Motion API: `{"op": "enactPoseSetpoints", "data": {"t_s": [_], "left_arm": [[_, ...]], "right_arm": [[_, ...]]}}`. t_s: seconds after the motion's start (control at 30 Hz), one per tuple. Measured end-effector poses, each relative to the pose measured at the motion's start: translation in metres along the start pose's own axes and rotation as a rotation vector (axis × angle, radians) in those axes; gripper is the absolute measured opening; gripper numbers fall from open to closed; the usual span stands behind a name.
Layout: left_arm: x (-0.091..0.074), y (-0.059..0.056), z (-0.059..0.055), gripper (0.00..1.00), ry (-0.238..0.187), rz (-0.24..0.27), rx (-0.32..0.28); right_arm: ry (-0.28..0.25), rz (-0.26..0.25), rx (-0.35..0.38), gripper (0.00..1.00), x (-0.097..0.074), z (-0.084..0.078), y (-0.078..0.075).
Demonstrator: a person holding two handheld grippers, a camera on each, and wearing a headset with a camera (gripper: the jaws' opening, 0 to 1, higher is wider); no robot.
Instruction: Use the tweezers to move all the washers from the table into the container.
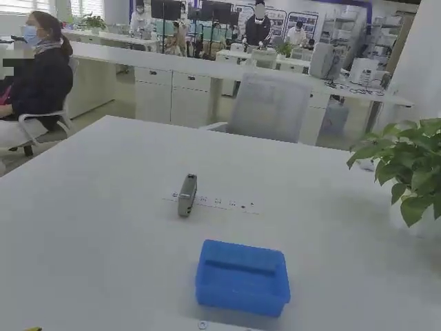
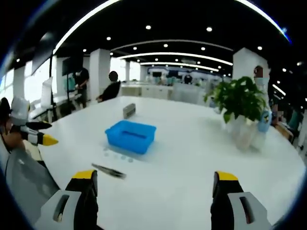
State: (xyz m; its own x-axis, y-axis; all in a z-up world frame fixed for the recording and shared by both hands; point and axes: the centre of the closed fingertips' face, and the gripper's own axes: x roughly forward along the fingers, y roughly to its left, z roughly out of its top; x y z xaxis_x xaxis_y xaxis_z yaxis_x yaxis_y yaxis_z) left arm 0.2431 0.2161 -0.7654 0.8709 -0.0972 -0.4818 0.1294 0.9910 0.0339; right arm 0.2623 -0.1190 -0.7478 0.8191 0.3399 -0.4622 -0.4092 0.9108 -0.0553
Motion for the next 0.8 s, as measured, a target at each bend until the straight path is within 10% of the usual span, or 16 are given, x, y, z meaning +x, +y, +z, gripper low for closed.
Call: {"op": "enactPoseSetpoints", "data": {"t_s": [0.8], "left_arm": [[-0.004,0.002,0.009,0.99,-0.048,0.015,0.017]], "right_arm": [[0.022,0.006,-0.01,0.99,0.001,-0.004,0.002]]}}
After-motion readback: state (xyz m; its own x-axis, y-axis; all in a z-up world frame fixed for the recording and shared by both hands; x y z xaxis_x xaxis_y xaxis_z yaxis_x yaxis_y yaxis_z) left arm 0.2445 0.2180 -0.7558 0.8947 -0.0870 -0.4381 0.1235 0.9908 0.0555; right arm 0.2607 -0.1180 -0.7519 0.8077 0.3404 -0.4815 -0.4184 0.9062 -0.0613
